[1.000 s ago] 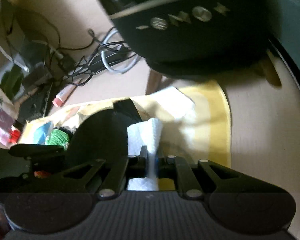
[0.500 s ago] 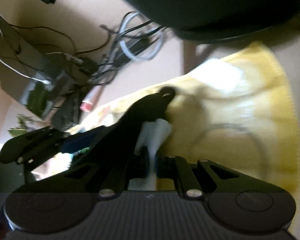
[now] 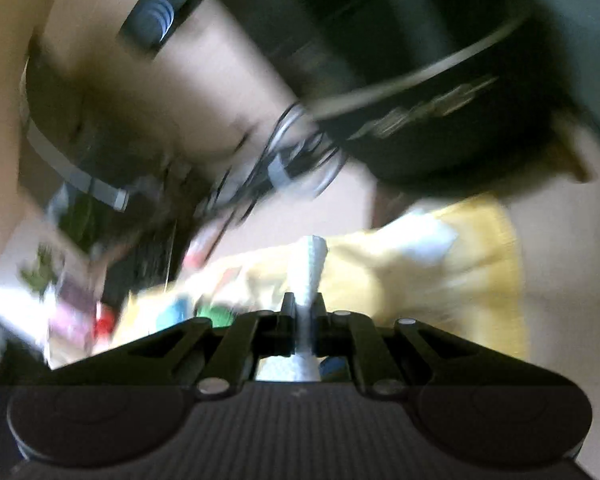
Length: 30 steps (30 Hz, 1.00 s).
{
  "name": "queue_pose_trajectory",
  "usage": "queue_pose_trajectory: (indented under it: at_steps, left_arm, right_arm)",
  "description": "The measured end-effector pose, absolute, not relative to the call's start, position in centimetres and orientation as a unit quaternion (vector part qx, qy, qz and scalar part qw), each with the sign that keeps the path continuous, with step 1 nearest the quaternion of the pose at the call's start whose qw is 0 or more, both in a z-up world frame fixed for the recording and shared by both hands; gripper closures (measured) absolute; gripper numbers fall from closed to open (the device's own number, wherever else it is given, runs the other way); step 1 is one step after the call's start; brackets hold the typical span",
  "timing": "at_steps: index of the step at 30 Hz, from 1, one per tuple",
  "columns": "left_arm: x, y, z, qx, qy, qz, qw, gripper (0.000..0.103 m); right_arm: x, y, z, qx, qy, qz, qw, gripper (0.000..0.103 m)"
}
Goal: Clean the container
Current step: 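Wipe the round black mesh pad with the tissue in the right tool, then move the tissue in the right tool over to the crocheted doll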
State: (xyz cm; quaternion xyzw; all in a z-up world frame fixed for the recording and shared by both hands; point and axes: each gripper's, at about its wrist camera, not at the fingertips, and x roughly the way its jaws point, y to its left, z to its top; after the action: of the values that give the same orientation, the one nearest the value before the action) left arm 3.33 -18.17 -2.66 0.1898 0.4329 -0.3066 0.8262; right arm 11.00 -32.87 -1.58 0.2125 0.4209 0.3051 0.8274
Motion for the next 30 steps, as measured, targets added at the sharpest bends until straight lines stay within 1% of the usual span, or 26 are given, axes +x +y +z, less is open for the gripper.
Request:
queue_pose_trajectory:
  at_steps: [3, 6, 9, 11, 15, 18, 21, 23, 24, 25, 27, 29, 30]
  left_arm:
    - [2.7, -16.1, -1.3, 0.161, 0.436, -0.296, 0.835, 0.009]
    - [2.0, -13.2, 0.4, 0.13, 0.424, -0.258, 0.858, 0.005]
    - [1.7, -10.0, 1.6, 0.111, 0.402, -0.185, 0.89, 0.003]
    - [2.7, -8.4, 1.2, 0.096, 0.408, -0.152, 0.895, 0.002]
    - [5.2, -5.7, -0.2, 0.071, 0.426, -0.099, 0.896, 0.002]
    - [6.4, -6.1, -2.3, 0.115, 0.429, -0.107, 0.89, 0.002]
    - [5.9, -6.5, -3.4, 0.167, 0.411, -0.155, 0.883, 0.002]
    - [5.2, -6.5, -3.5, 0.199, 0.377, -0.201, 0.882, 0.008]
    - [4.8, -6.4, -3.3, 0.217, 0.356, -0.228, 0.88, 0.014]
    - [4.4, -6.2, -3.1, 0.234, 0.335, -0.257, 0.876, 0.018]
    - [4.3, -5.4, -2.7, 0.243, 0.316, -0.294, 0.869, 0.018]
    - [4.5, -4.4, -2.1, 0.237, 0.328, -0.291, 0.867, 0.017]
    - [4.6, -3.8, -1.7, 0.233, 0.337, -0.282, 0.868, 0.011]
  right_arm:
    - [10.0, -30.2, -2.7, 0.144, 0.444, 0.326, 0.822, 0.095]
    - [9.4, -29.8, -3.1, 0.093, 0.448, 0.312, 0.833, 0.095]
    - [10.0, -29.9, -3.0, 0.075, 0.452, 0.291, 0.84, 0.095]
    - [9.8, -30.1, -2.8, 0.048, 0.45, 0.275, 0.848, 0.095]
    - [10.5, -29.7, -2.3, 0.069, 0.458, 0.263, 0.846, 0.095]
    - [11.0, -27.9, -0.9, 0.102, 0.454, 0.274, 0.842, 0.095]
    - [11.0, -25.5, 1.0, 0.103, 0.443, 0.278, 0.846, 0.095]
    - [11.0, -24.0, 1.9, 0.103, 0.442, 0.274, 0.848, 0.095]
    - [10.9, -23.5, 2.4, 0.105, 0.442, 0.274, 0.848, 0.095]
    - [10.7, -23.0, 3.0, 0.107, 0.44, 0.277, 0.847, 0.095]
    - [10.4, -22.3, 3.7, 0.116, 0.439, 0.281, 0.845, 0.095]
    - [10.2, -21.8, 4.2, 0.128, 0.438, 0.283, 0.843, 0.095]
    - [10.3, -21.7, 4.3, 0.138, 0.437, 0.284, 0.842, 0.095]
